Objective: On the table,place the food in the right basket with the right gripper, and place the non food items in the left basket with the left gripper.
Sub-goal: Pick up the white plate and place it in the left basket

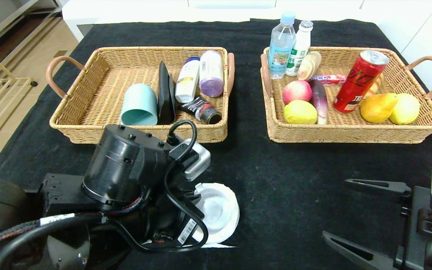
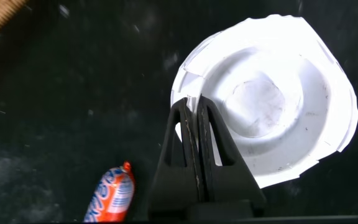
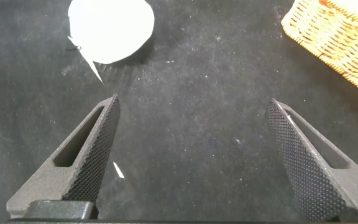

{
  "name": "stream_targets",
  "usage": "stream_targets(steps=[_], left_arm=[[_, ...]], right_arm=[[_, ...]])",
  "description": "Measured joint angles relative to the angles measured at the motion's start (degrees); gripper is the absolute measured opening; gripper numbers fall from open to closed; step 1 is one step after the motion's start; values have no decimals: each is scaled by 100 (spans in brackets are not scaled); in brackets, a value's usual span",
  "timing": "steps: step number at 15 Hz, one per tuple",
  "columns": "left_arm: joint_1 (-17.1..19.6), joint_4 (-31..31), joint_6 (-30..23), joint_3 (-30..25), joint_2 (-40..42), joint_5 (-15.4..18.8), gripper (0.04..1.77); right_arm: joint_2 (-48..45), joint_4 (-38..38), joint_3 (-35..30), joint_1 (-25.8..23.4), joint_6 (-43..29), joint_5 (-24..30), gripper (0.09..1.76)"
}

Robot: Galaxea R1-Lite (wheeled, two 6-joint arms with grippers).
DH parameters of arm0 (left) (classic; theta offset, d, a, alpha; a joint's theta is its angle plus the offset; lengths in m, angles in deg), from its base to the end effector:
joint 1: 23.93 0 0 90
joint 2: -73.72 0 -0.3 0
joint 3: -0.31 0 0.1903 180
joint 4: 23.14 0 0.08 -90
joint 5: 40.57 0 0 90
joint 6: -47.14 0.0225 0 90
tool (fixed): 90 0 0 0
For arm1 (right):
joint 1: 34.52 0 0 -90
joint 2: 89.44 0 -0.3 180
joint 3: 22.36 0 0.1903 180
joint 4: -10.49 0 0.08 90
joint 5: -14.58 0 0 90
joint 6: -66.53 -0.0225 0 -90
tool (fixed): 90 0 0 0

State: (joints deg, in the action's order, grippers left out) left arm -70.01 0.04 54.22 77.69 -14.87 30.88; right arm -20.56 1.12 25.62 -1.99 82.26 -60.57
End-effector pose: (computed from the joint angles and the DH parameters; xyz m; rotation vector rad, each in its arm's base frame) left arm 0.1875 -0.1844 0.2057 0.4425 0.4842 -0.4986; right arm 0.1397 0.0959 0.1916 -0.2896 0.0903 0.8475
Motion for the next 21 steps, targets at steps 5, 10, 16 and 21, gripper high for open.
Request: stream_targets(steps=[5,10,16,21], left_arm=[[105,-59,-386,364,273,5,12],[772,-268,-511,728,485,-33,12],[1587,-279,-507,1585,276,-20,12],[1941,-279,-497,2570,-355,49,12]], right_arm=[[6,0,0,-4,-2,-2,171],[30,9,-9,-4,6,-2,171],[85,6,-26,-2,15,-2,171],[113,9,-26,-2,15,0,171]])
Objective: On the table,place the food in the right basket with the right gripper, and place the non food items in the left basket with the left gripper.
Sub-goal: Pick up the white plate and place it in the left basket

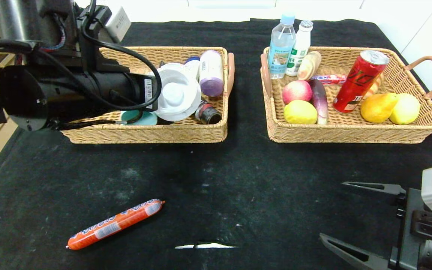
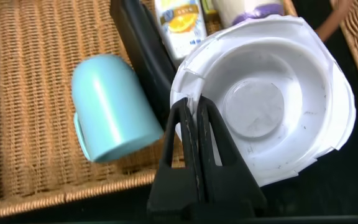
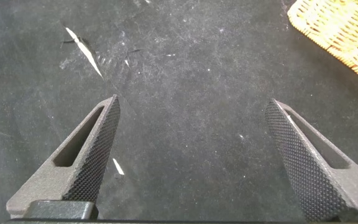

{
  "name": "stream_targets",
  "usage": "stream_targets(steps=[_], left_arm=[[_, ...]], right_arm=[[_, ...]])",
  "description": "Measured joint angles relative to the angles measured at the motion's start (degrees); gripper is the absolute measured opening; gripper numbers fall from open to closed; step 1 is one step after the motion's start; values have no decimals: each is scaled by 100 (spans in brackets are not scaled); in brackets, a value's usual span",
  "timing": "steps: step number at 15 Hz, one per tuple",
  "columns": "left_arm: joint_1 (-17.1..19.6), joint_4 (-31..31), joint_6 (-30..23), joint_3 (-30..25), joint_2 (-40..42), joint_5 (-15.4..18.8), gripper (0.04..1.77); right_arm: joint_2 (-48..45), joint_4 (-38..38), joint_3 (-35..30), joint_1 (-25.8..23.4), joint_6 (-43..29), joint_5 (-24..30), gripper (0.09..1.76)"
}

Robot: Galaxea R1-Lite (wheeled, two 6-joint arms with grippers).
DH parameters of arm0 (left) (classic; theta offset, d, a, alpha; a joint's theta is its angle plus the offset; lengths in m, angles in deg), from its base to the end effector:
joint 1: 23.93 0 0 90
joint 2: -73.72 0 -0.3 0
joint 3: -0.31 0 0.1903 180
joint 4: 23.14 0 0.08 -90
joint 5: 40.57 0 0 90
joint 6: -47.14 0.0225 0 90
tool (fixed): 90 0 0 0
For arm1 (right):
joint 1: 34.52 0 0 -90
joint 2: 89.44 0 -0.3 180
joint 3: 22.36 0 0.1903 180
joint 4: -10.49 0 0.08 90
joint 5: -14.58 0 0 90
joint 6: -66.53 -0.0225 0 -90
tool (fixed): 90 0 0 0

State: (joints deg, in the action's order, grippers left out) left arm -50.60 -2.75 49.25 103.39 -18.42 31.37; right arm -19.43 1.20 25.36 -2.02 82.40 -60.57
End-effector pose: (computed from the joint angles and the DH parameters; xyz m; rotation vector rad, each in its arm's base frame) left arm 0.2695 -0.1276 0.3193 0.0995 0.1499 -0.1528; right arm 0.1425 0.0976 0.1869 -0.2957 0.1153 0.8500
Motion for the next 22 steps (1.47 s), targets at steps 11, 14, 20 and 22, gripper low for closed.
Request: stream_targets(steps=[11,14,20,22], left_arm=[[247,4,100,1146,-922,-62,12],[239,-7,127,1187,-972,-49,64],[143,66,152,990,-867,-66,122],[79,116,318,719,-646,-20,133]], right_arm=[[7,-6,0,-1,2,-2,171],[7,-11,15,5,2,-11,171],[7,-9,9,10,5,-9,171],[9,-9,9,10,5,-7,171]])
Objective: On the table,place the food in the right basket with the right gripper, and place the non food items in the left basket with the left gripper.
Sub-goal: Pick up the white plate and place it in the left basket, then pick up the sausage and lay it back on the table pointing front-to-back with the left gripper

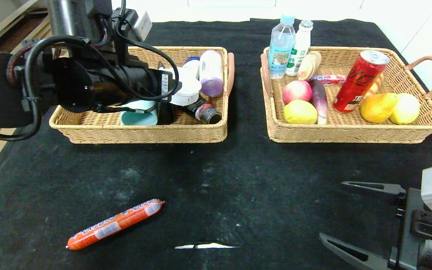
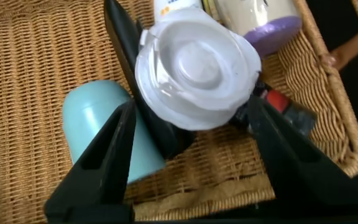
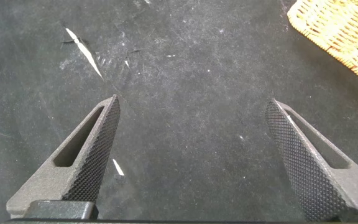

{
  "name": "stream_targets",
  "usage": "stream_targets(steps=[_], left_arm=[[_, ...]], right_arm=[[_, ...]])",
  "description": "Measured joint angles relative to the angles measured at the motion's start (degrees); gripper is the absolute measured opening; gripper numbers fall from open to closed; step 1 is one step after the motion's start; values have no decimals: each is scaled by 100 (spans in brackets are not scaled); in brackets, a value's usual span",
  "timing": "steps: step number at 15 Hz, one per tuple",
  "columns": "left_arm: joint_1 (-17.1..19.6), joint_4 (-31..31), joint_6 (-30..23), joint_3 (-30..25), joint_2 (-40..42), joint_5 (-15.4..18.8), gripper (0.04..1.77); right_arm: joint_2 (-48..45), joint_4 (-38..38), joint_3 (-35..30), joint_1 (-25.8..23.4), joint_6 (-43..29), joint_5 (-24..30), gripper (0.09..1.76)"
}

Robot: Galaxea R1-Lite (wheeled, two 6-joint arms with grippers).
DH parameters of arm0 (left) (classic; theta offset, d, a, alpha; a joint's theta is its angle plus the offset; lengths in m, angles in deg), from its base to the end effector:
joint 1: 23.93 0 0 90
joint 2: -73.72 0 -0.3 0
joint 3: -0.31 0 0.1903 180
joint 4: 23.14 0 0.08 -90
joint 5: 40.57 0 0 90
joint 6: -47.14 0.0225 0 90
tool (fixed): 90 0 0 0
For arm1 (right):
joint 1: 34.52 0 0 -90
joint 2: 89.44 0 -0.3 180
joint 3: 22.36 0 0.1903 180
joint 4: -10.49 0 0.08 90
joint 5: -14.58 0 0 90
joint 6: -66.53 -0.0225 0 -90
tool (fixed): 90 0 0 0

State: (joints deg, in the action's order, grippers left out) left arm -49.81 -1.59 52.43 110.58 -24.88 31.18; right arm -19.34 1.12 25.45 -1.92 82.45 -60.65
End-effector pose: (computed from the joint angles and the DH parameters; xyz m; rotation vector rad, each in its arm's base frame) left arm 0.3010 -0.1382 0.3177 0.1568 0.1538 -0.1402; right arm 0.1428 0.0981 0.1872 -0.2966 0.1135 0.8503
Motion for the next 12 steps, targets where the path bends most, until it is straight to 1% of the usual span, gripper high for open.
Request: stream_targets(steps=[1,2,3,4,6,7,8,10,12], left_arm=[[-20,30,184,-199,171,80,137],[-40,116,383,-441,395,251,142],[-77,346,527,-679,656,433,145],[-127,785,636,-863,918,610,148],[-256,1997,788,-1100,1440,990,153],[-330,2543,862,-1185,1680,1118,155],[-419,2868,929,-1331,1914,1186,157],[-549,3026,1075,-1729,2242,1214,160],[-595,3056,1215,-2181,2445,1189,163]], right_arm=[[5,4,-9,0,0,2,171],[13,4,-9,0,1,5,171],[24,9,-11,1,4,5,171],[33,6,-13,9,4,5,171],[44,6,-22,20,4,5,171],[46,9,-27,28,4,0,171],[51,6,-33,39,6,0,171],[66,9,-35,54,6,-1,171],[79,6,-38,65,4,-1,171]])
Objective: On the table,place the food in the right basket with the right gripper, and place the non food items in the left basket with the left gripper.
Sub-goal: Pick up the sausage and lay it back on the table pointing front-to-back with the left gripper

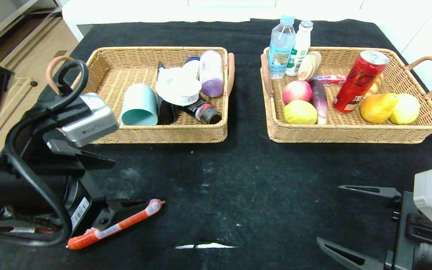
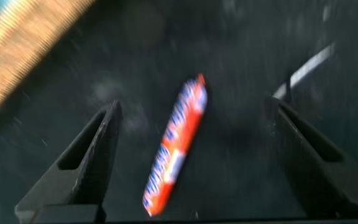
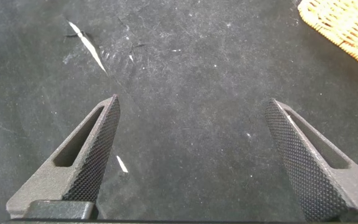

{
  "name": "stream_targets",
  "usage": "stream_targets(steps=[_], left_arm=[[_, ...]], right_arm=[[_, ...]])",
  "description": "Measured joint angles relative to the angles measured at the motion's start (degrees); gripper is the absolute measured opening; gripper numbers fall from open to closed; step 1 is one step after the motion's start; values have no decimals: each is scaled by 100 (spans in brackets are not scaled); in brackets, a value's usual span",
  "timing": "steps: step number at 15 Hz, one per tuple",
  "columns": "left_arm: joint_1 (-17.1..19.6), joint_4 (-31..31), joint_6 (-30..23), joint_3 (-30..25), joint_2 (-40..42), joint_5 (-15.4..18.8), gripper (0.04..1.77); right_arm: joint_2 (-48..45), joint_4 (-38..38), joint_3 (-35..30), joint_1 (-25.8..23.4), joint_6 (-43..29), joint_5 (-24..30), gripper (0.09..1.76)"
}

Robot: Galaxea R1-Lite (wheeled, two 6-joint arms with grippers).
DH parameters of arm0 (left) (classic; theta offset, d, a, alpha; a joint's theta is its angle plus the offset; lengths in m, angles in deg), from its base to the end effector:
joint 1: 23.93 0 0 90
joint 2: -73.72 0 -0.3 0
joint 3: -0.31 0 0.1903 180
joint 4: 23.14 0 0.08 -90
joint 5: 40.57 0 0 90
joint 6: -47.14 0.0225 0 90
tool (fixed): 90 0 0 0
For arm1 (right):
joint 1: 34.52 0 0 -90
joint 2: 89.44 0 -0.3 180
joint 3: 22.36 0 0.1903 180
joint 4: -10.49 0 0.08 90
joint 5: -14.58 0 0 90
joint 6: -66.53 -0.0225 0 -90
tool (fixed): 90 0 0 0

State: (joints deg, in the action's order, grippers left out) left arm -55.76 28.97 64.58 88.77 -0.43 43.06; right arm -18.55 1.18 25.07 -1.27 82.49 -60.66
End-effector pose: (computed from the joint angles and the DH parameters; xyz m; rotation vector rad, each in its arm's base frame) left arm 0.1571 -0.0946 0.2729 0.5070 0.5615 -0.5232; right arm 0.1432 0.1008 0.1828 -0.3015 0.1334 0.8638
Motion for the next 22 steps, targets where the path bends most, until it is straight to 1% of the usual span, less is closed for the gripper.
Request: stream_targets(steps=[2,4,5,7,10,14,20,22], left_arm=[[-2,6,94,-400,94,-135,165],[0,-4,134,-694,83,-449,166],[6,-48,135,-852,63,-523,167],[11,-182,121,-1143,22,-562,168],[57,-660,124,-1549,-77,-584,169],[319,-1193,123,-1738,-328,-584,170],[444,-1282,118,-1827,-566,-584,170],[477,-1282,118,-1843,-607,-577,141]], right_arm=[[6,0,-6,5,2,0,171],[13,2,-12,10,2,4,171],[13,0,-15,11,2,6,171],[13,0,-17,11,2,0,171],[17,2,-17,13,2,4,171],[33,2,-17,13,0,4,171],[77,2,-15,5,5,1,171],[88,2,-15,5,5,1,171]])
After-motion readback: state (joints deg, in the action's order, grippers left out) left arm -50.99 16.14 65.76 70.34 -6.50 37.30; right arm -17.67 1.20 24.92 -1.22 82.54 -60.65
